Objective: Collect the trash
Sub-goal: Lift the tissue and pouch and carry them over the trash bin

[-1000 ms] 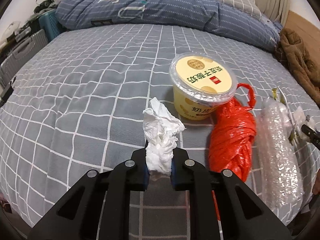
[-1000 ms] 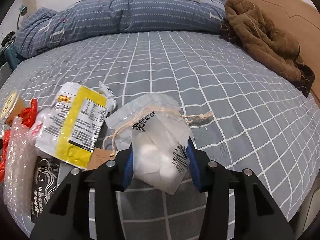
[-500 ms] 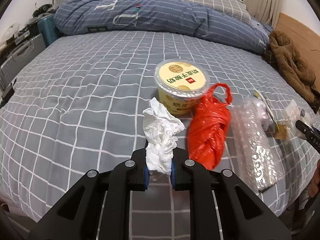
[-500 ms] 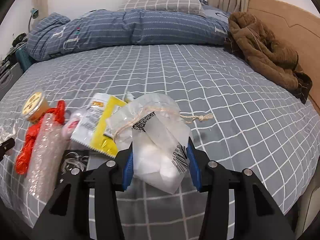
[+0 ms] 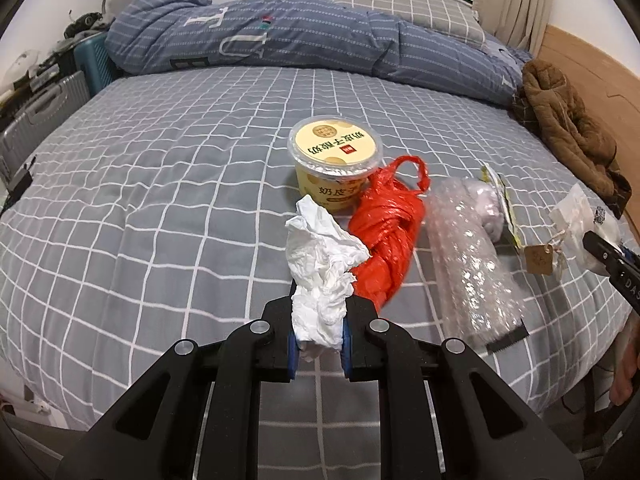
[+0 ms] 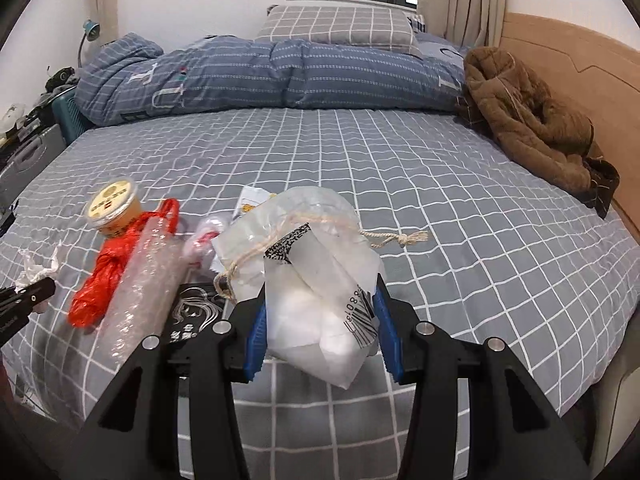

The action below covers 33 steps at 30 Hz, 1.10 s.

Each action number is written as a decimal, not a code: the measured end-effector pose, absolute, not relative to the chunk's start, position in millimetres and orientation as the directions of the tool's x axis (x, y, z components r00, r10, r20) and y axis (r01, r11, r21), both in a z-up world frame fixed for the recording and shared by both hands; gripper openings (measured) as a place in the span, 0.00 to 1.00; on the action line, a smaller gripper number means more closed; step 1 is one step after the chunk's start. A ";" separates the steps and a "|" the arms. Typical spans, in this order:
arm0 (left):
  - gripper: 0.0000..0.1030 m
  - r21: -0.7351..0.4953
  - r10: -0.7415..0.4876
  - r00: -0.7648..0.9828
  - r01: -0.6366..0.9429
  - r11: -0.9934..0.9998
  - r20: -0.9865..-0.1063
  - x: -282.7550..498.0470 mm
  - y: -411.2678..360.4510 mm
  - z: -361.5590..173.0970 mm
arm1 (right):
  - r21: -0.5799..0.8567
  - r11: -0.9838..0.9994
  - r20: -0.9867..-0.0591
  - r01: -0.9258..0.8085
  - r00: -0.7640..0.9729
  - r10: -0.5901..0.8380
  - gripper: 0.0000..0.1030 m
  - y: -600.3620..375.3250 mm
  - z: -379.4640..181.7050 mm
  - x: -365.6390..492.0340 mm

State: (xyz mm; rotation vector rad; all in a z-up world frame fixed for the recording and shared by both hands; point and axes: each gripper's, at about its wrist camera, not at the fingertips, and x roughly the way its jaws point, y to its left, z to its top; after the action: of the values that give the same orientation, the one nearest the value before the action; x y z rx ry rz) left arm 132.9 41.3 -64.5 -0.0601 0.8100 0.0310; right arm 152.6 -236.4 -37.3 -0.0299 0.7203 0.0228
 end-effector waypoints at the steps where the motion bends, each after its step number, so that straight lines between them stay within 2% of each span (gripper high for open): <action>1: 0.14 -0.042 0.003 0.690 -0.049 0.998 -0.724 131.4 40.6 -64.2 | -0.018 0.999 -0.659 -0.032 0.752 0.012 0.43 -235.7 -36.6 150.2; 33: 0.14 -0.055 -0.031 0.694 -0.012 0.998 -0.719 53.1 22.6 -61.0 | 0.014 0.996 -0.665 -0.089 0.743 0.076 0.43 -213.0 -31.2 66.4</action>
State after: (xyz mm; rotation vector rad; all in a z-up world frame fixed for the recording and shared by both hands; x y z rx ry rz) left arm 53.1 22.6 -61.0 -0.0568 0.8037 -0.0103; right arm 66.4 -213.0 -31.2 -0.0191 0.7274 0.0906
